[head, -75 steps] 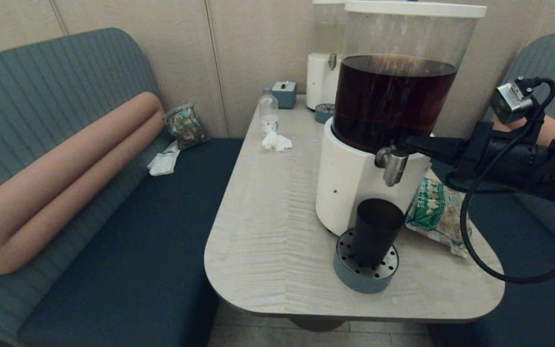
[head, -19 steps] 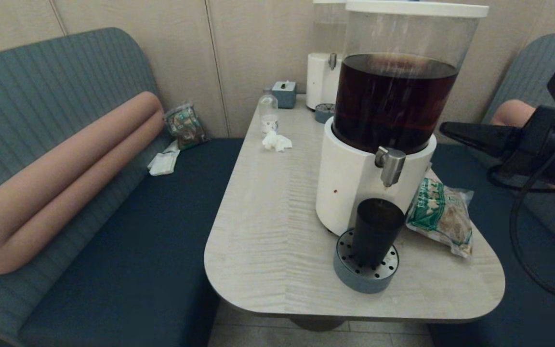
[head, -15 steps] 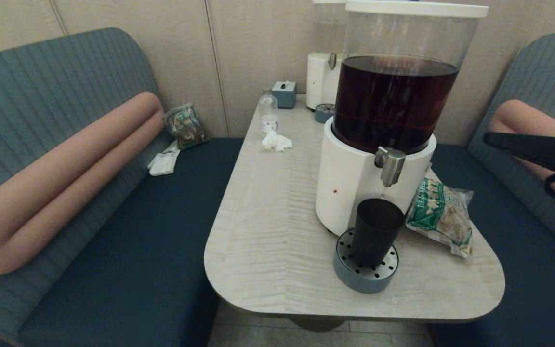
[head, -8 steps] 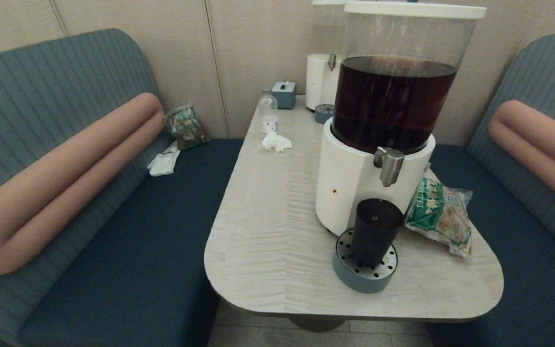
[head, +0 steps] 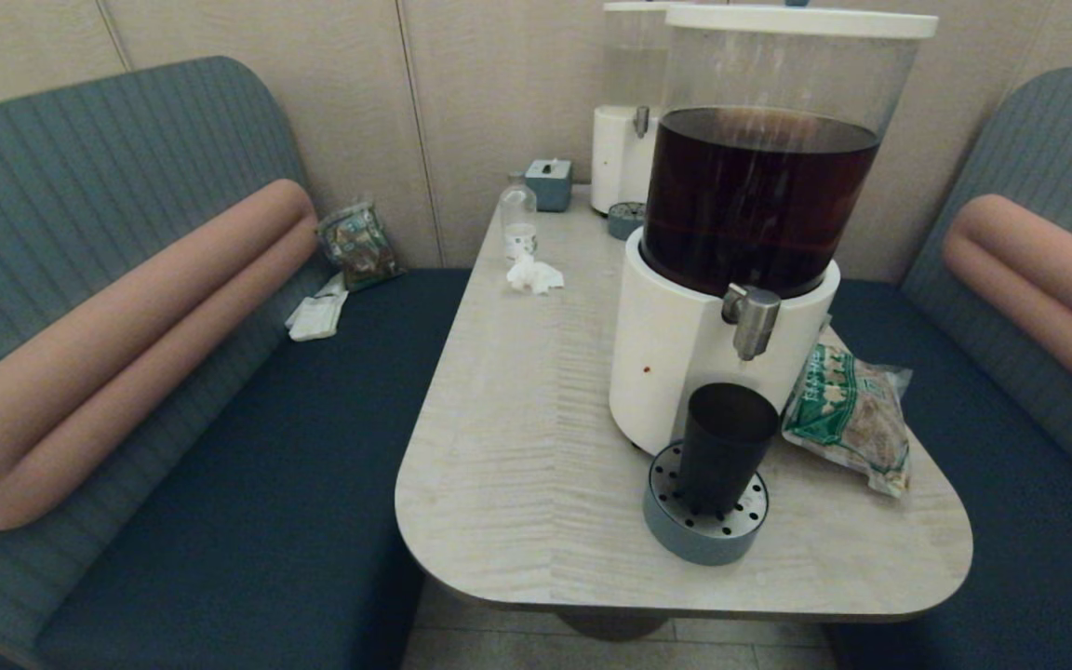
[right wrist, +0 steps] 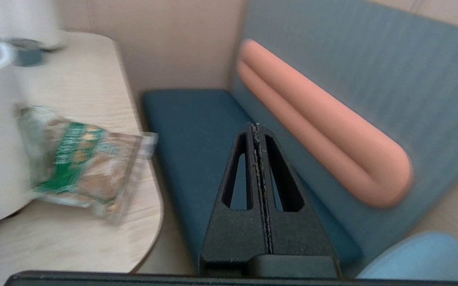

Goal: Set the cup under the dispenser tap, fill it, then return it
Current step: Turn off the faucet

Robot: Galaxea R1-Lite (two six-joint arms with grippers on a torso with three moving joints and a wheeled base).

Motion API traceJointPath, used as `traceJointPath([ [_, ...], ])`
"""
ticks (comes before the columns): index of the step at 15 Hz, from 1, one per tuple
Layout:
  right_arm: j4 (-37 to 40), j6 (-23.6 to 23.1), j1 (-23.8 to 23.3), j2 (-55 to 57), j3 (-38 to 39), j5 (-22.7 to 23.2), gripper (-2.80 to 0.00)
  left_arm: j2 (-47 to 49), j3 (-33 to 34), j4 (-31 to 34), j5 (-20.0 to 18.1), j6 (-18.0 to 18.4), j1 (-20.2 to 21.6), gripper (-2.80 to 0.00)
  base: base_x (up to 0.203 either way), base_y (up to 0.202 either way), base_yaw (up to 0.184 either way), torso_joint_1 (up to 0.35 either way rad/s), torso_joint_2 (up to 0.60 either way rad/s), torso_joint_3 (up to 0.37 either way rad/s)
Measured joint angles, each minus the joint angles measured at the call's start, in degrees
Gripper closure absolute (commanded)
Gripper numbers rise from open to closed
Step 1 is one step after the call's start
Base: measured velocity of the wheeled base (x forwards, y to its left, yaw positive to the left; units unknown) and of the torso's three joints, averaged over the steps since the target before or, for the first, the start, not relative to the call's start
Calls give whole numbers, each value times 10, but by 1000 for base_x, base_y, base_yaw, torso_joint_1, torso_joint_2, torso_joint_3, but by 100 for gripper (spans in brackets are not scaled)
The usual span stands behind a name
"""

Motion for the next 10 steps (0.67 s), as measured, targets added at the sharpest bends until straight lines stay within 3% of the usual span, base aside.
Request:
traceJointPath([
  [3,-8,4,-13,-53,55,80,0,0,0,0,0,0,0,0,0,0,0,0,0,0],
  [7,-87,12,10,-85,152,235,0,0,0,0,0,0,0,0,0,0,0,0,0,0],
  [8,-88,13,33,-88,163,253,0,0,0,0,0,0,0,0,0,0,0,0,0,0],
  [10,-100,9,69,-91,198,248,0,0,0,0,0,0,0,0,0,0,0,0,0,0],
])
